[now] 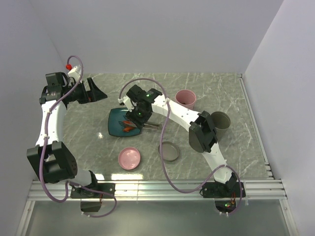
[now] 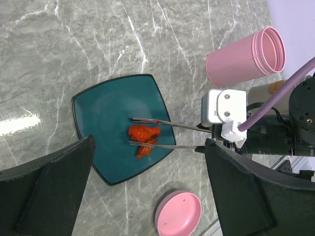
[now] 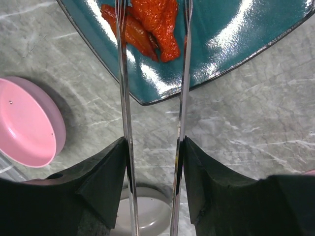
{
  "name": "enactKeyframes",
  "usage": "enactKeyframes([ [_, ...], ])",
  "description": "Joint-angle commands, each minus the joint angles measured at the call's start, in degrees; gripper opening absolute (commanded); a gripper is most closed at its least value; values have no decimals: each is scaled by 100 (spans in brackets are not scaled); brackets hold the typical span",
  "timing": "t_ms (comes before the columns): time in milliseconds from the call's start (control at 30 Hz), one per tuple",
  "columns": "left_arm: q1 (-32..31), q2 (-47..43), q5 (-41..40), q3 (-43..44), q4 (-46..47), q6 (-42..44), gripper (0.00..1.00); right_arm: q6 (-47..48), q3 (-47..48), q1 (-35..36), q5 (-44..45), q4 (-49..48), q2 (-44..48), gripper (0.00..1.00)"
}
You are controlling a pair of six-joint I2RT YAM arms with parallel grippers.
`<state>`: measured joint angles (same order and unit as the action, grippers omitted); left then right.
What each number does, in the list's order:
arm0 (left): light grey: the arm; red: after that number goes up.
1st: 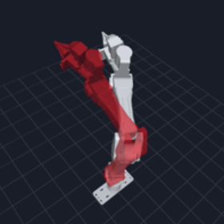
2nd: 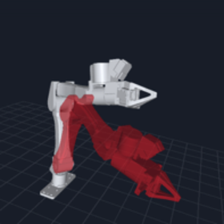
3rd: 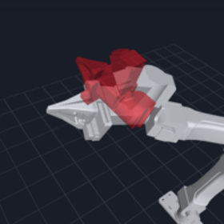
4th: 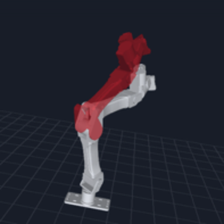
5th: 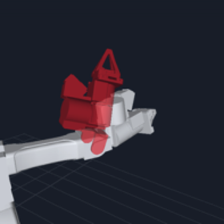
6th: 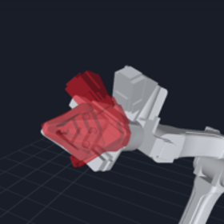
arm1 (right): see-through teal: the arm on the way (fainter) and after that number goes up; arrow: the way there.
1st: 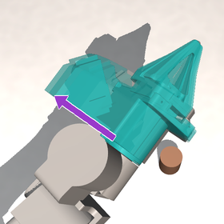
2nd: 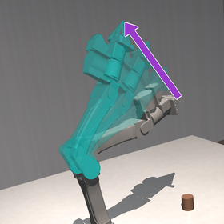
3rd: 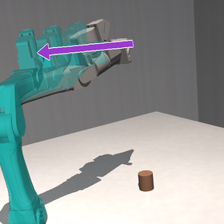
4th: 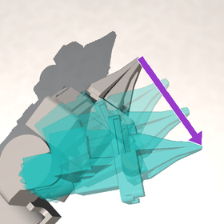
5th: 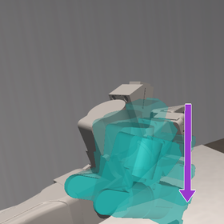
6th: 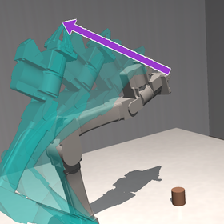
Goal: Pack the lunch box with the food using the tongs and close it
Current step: Pick up the fake food from the plate.
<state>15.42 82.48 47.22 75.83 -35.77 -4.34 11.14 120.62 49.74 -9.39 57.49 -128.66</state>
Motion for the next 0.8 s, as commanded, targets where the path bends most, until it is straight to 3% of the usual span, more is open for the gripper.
enactKeyframes([
  [0,31,14,156,-7,193,-41,100,-15,243,10,226,-36,16,53],
  [367,40,-3,147,-33,193,-32,99,-68,480,-219,227,157,-115,52],
  [767,49,-39,165,-33,193,-41,99,389,-82,-228,271,218,227,57],
])
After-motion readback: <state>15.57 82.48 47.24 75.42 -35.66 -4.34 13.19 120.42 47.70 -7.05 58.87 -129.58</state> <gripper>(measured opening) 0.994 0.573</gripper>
